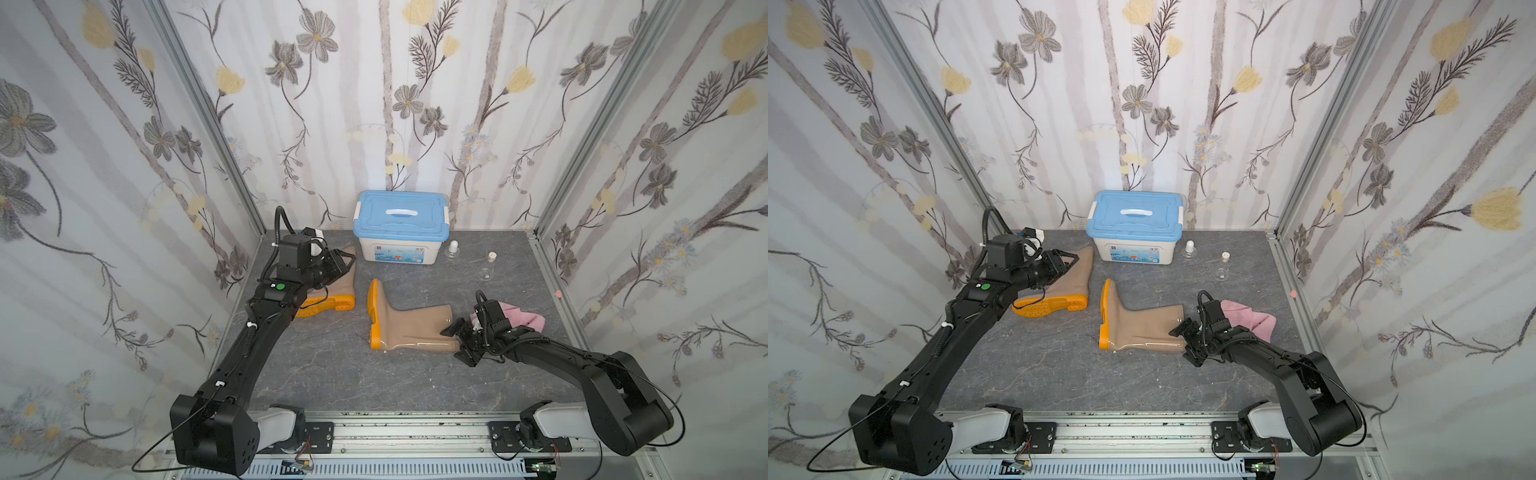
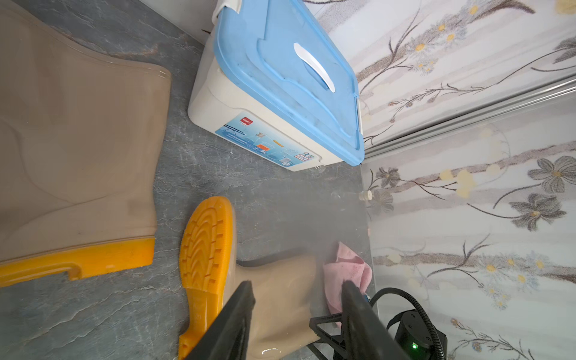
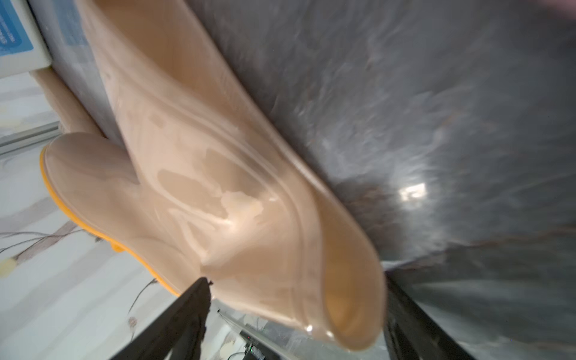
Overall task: Wipe the rubber boots with a cloth
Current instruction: Pick up the rubber boot from the center of the board, then place the rubber boot at the center of the board.
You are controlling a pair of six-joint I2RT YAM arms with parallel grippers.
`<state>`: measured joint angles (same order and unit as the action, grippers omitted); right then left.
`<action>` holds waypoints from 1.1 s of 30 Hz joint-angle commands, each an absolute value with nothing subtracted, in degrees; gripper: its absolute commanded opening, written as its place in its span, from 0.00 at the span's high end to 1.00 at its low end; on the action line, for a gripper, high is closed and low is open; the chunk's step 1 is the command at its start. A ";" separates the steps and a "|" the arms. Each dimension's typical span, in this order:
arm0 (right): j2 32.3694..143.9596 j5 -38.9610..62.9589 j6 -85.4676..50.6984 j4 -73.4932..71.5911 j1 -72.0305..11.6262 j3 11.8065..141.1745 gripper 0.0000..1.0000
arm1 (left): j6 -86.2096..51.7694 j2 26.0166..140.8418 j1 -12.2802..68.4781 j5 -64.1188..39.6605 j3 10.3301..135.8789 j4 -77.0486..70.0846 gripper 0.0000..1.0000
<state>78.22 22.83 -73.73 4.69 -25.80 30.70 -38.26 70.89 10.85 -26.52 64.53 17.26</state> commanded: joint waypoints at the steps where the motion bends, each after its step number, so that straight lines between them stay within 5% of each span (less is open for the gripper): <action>1: 80.25 18.10 -74.35 -1.53 -26.29 30.93 0.21 | -36.21 70.22 10.20 -26.02 64.53 18.90 0.51; 4: 85.52 14.82 -69.50 -0.94 -25.86 35.63 0.29 | -36.17 70.49 9.85 -26.53 64.70 19.10 0.51; 5: 87.82 15.32 -69.35 -3.68 -25.84 36.58 0.40 | -35.99 70.49 9.78 -26.71 64.93 19.44 0.51; 7: 91.21 17.49 -67.84 -6.36 -25.48 39.84 0.87 | -35.35 70.32 9.76 -26.50 65.50 20.57 0.51; 8: 93.40 17.44 -65.55 -4.47 -25.47 42.51 1.00 | -34.87 70.12 9.70 -26.29 65.73 21.19 0.51; 16: 92.94 -0.67 -30.30 26.51 -25.14 75.25 1.00 | -33.67 68.30 8.66 -26.32 64.89 22.56 0.51; 22: 102.44 -9.95 -7.81 35.88 -23.56 97.14 1.00 | -33.78 68.99 8.28 -26.97 64.27 21.29 0.51; 33: 102.66 -14.65 2.98 26.40 -16.13 94.44 1.00 | -34.00 71.01 7.73 -27.60 63.53 19.71 0.51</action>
